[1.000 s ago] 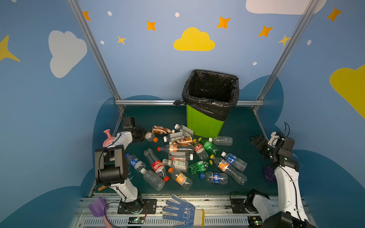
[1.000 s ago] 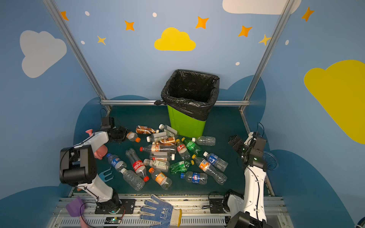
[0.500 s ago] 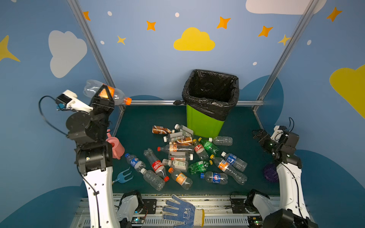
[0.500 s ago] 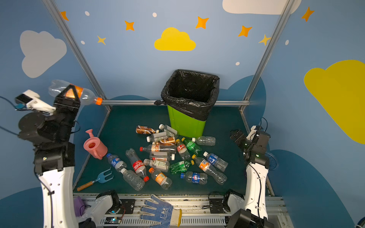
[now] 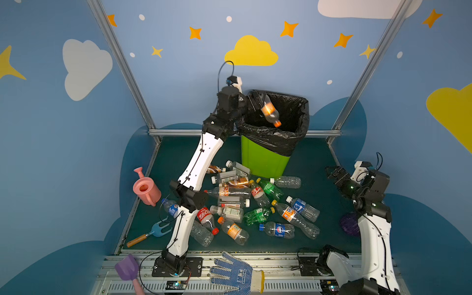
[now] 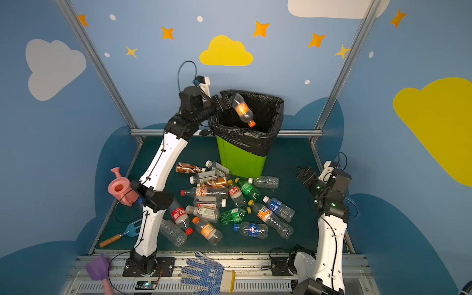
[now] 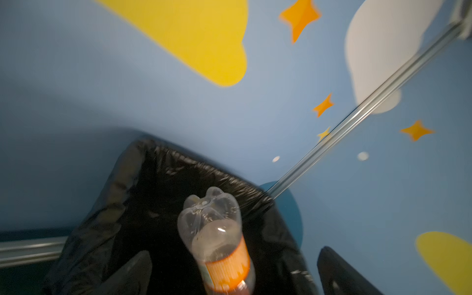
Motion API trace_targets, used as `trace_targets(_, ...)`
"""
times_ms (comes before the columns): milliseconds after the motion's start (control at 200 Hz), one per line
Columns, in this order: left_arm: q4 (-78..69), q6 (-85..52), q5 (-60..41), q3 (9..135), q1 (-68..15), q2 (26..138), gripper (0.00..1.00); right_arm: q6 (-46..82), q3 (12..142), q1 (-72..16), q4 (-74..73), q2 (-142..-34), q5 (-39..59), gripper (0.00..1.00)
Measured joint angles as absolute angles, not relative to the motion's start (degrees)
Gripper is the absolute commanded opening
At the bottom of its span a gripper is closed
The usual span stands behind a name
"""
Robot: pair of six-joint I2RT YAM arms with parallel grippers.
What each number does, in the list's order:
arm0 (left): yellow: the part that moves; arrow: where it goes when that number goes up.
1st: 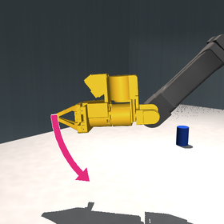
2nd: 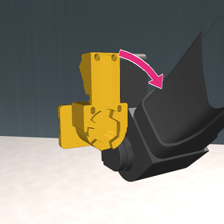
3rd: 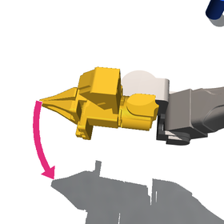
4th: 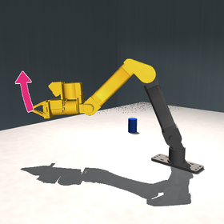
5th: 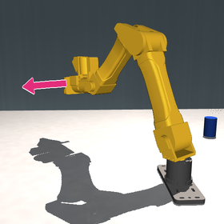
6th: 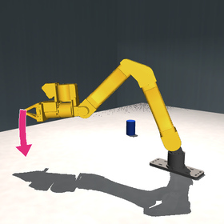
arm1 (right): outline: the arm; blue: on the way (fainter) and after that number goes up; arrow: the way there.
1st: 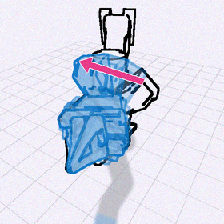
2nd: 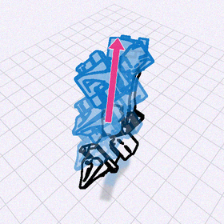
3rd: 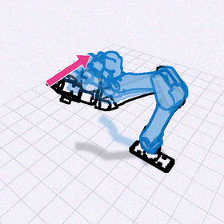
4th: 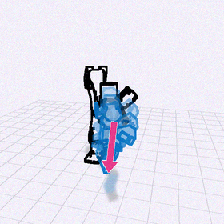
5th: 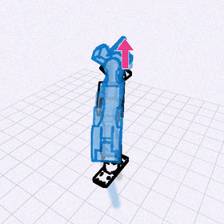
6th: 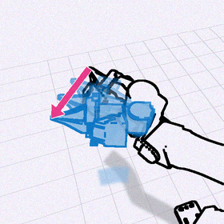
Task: Throw the plastic bottles in the bin
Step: 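Swing the left gripper over the bin and release the bottle, then lower the left arm back while the right gripper grasps another clear bottle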
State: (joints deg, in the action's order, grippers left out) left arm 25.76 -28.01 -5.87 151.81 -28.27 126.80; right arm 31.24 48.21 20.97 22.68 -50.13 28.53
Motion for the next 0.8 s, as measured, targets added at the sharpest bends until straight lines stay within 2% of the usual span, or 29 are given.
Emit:
trace_targets(90,25.52,-25.45,-3.66,142.39,-28.23,117.93,1.0,31.03,48.23,20.97,22.87,-49.3,28.99,0.98)
trace_targets(235,21.87,-21.65,-1.34,139.68,-28.05,104.29,1.0,30.65,48.21,20.95,23.59,-49.1,29.36,0.98)
trace_targets(330,16.4,-19.59,-0.38,133.38,-28.21,93.93,1.0,30.76,47.83,20.95,23.7,-49.01,29.71,0.98)
trace_targets(541,6.85,-16.19,5.08,106.02,-27.07,75.33,1.0,31.94,45.5,20.84,24.67,-48.99,29.89,0.98)
trace_targets(801,11.33,-20.12,7.79,74.08,-17.28,67.4,1.0,32.73,43.99,19.22,27.57,-49.47,29.78,0.97)
